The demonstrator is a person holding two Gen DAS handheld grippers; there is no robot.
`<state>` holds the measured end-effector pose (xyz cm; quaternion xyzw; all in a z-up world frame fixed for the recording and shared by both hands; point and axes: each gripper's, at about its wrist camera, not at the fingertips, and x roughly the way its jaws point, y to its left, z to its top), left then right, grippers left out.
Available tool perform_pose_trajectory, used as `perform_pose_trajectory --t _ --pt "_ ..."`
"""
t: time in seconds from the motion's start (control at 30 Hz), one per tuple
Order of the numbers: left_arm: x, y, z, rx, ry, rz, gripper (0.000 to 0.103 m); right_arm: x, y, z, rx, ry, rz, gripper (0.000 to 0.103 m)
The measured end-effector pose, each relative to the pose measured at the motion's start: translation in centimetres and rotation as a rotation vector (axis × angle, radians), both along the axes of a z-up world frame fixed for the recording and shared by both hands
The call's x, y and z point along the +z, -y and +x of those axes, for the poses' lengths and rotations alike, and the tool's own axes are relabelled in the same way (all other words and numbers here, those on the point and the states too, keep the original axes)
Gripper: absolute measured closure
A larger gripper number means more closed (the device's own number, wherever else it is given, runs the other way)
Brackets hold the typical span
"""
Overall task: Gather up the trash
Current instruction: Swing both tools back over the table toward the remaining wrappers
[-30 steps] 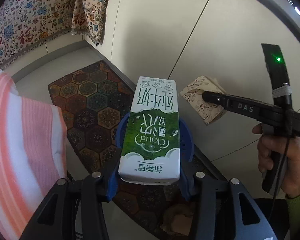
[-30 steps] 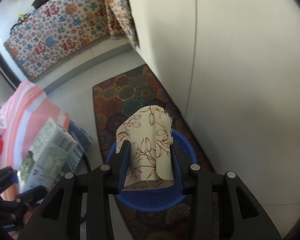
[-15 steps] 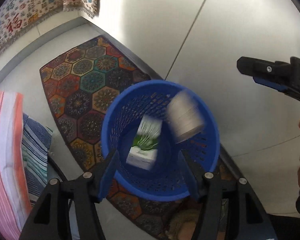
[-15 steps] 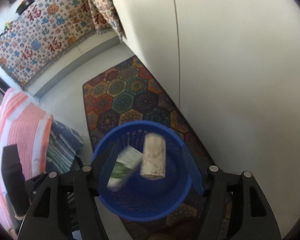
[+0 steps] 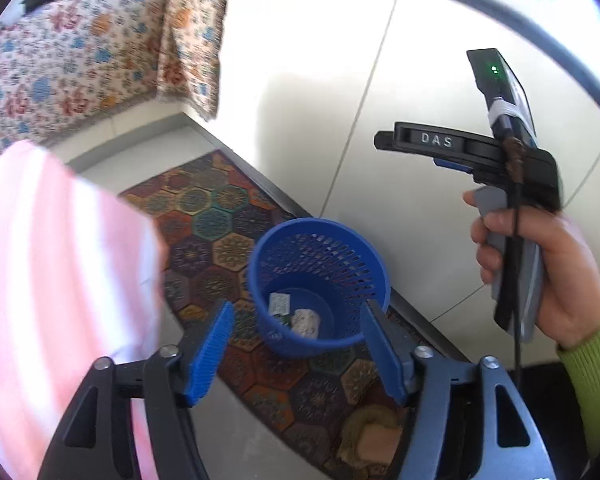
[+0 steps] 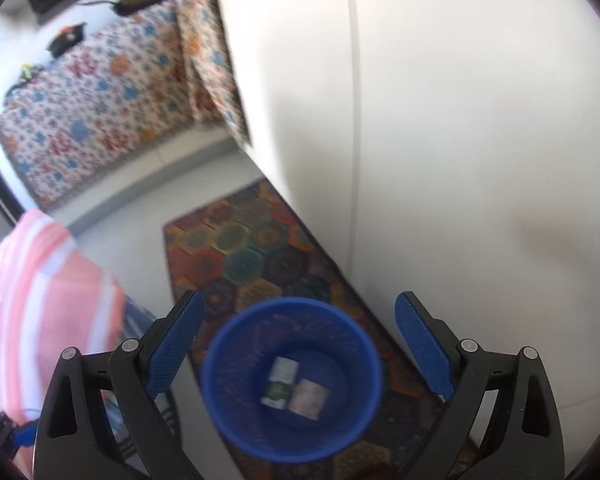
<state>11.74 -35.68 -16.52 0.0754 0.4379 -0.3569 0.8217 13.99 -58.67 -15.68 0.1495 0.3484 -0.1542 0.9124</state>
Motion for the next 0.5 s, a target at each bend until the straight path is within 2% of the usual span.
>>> perform_pose_trajectory --t 0.13,0.27,0.4,0.5 --pt "1.0 -6.4 -1.3 0.095 0.028 0.043 0.03 1.9 -6.4 -0.7 0.099 0.066 -0.024 0.005" --pt "1.3 -14.0 -1.6 0.22 0.058 0.091 0.03 2.9 -14.9 -2.0 0.24 0.118 0.014 0.005" --pt "1.1 -21.9 -1.6 0.367 0.086 0.144 0.03 2.9 -24.0 -3.6 0.428 0.14 0.038 0.005" --pt "0.8 -27.2 -1.5 0.477 0.075 0.174 0.03 2.0 -30.1 -4.4 0.552 0.113 0.057 0.005"
